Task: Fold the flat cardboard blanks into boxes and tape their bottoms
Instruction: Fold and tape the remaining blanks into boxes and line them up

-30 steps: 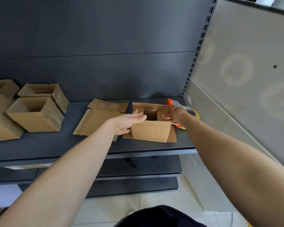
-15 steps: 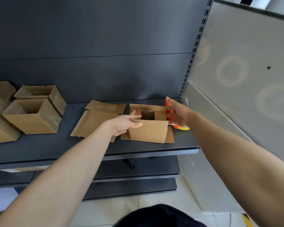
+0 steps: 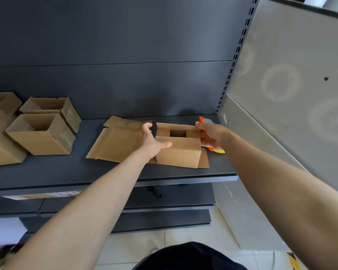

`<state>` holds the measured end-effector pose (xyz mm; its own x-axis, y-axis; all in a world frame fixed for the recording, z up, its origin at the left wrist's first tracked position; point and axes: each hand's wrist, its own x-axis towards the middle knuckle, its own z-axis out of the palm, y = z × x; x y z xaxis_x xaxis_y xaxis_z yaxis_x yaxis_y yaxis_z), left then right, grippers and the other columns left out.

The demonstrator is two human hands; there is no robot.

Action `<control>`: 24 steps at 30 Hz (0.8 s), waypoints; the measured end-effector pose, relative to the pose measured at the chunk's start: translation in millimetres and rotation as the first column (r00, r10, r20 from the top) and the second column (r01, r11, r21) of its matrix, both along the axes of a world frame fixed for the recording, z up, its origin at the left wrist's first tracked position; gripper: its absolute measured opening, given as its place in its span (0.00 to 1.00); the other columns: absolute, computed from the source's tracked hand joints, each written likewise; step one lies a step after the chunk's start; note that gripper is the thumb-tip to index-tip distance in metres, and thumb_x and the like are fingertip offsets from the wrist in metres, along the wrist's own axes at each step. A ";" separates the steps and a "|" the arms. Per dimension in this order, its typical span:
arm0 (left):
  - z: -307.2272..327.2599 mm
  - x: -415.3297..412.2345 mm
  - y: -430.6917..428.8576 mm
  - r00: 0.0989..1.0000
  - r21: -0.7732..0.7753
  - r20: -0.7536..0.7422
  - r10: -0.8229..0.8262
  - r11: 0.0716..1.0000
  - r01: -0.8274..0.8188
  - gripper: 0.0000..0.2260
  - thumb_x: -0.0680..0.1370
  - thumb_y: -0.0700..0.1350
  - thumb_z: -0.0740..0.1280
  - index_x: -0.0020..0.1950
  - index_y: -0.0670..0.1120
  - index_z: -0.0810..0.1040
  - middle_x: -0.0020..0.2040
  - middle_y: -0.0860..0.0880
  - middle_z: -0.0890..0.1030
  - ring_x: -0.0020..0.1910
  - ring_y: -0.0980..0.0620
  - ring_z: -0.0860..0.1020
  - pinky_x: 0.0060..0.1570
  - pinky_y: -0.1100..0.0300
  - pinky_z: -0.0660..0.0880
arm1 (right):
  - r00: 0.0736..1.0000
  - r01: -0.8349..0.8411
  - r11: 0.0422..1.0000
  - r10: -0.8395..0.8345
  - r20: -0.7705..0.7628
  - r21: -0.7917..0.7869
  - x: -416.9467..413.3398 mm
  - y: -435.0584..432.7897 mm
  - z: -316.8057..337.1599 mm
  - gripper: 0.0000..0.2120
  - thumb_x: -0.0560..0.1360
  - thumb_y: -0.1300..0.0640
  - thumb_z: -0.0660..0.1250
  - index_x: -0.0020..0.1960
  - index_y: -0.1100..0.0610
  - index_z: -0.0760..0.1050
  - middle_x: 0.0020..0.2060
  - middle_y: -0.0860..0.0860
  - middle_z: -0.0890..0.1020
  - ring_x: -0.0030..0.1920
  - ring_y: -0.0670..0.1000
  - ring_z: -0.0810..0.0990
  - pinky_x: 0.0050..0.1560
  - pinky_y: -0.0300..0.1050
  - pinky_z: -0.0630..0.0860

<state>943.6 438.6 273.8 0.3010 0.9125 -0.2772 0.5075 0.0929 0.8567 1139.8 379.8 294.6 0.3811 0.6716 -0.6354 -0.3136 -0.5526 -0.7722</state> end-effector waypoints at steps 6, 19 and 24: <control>5.3 2.1 -4.1 0.992 0.058 -0.013 -0.125 0.990 0.125 0.28 0.73 0.39 0.72 0.70 0.54 0.67 0.69 0.47 0.59 0.64 0.50 0.65 0.57 0.62 0.63 | 0.997 -0.058 0.998 0.059 0.051 -0.018 1.9 -3.7 0.3 0.14 0.76 0.61 0.68 0.61 0.61 0.71 0.53 0.55 0.80 0.51 0.52 0.81 0.48 0.46 0.80; -7.2 14.3 4.2 0.994 0.170 -0.089 -0.070 0.982 0.085 0.08 0.71 0.42 0.75 0.50 0.47 0.82 0.59 0.51 0.64 0.62 0.50 0.67 0.63 0.61 0.65 | 0.888 -0.233 0.958 0.279 0.366 -0.165 -6.8 5.3 -6.9 0.21 0.77 0.62 0.67 0.69 0.55 0.71 0.53 0.54 0.77 0.36 0.51 0.74 0.28 0.36 0.74; -3.9 30.8 8.1 0.934 0.342 -0.309 -0.180 0.895 0.286 0.03 0.73 0.41 0.72 0.45 0.45 0.82 0.56 0.52 0.76 0.62 0.47 0.67 0.57 0.57 0.60 | 0.904 -0.205 0.971 0.237 0.356 -0.126 -1.6 5.0 -11.9 0.18 0.76 0.61 0.68 0.66 0.55 0.74 0.60 0.58 0.78 0.57 0.58 0.80 0.58 0.51 0.78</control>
